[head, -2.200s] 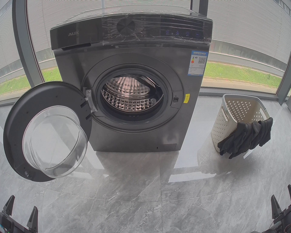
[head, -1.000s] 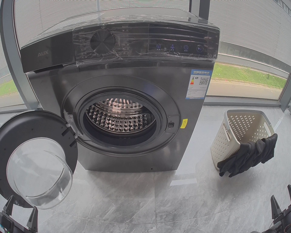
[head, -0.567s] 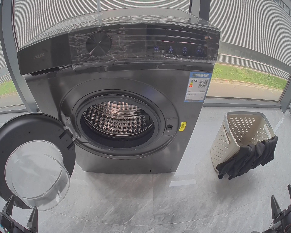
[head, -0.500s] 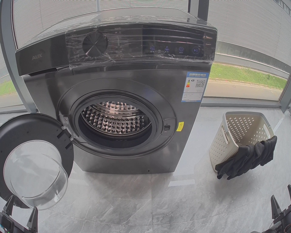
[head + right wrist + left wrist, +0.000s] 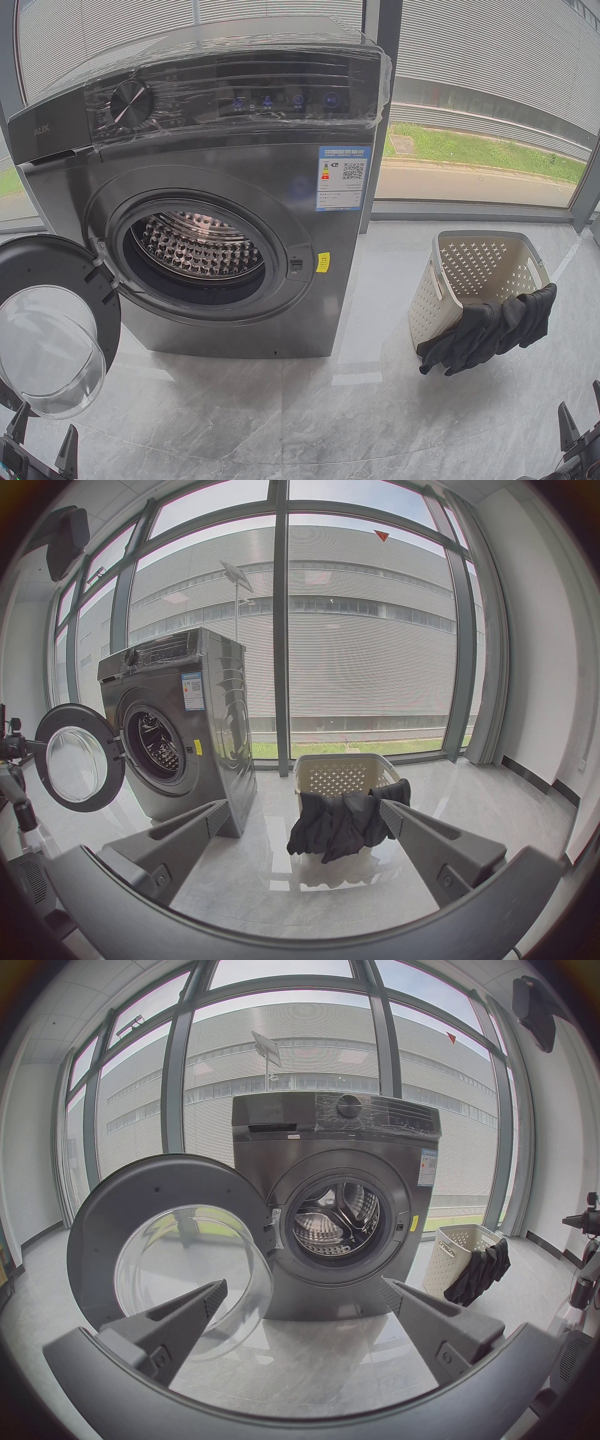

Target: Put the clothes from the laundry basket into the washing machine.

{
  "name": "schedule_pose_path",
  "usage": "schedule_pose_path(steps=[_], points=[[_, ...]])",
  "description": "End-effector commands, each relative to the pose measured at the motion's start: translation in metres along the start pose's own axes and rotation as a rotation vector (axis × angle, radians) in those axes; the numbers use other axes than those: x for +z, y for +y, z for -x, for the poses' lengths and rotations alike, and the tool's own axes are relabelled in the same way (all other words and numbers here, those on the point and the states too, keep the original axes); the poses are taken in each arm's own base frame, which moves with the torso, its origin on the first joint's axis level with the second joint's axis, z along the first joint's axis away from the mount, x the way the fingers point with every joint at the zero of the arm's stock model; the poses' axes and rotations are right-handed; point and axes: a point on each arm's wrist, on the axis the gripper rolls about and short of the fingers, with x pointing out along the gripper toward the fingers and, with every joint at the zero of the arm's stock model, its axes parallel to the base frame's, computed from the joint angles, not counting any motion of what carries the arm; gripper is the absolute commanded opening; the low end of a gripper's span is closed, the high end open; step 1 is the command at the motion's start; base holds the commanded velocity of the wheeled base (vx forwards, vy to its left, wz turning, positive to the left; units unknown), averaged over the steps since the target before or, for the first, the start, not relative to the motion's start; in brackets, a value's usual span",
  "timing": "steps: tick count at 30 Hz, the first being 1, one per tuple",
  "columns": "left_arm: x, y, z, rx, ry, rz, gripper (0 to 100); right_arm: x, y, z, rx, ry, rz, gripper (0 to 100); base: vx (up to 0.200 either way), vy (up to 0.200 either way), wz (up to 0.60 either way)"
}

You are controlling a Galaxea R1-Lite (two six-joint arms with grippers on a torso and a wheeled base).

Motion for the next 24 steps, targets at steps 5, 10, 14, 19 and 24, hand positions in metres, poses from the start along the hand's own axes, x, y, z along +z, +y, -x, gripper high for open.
schedule_pose_path(steps=[5, 10, 14, 19, 24], points=[[-0.0048, 0.0, 0.0001, 0.001, 0.0, 0.001, 100, -0.0052, 0.0, -0.0001, 0.002, 0.003, 0.0, 100, 0.0, -0.2, 0.0], [-0.0048, 0.0, 0.0001, 0.001, 0.0, 0.001, 100, -0.0052, 0.0, -0.0001, 0.002, 0.003, 0.0, 100, 0.0, -0.2, 0.0], [-0.0048, 0.0, -0.0001, 0.001, 0.001, 0.001, 100, -0.0052, 0.0, -0.0001, 0.002, 0.003, 0.0, 100, 0.0, -0.2, 0.0], [-0.0047, 0.0, 0.0001, 0.001, -0.002, -0.001, 100, -0.0052, 0.0, -0.0001, 0.0, 0.003, 0.0, 100, 0.0, -0.2, 0.0], [-0.0047, 0.0, 0.0001, 0.001, -0.002, -0.001, 100, -0.0052, 0.0, -0.0001, 0.002, 0.003, 0.0, 100, 0.0, -0.2, 0.0]])
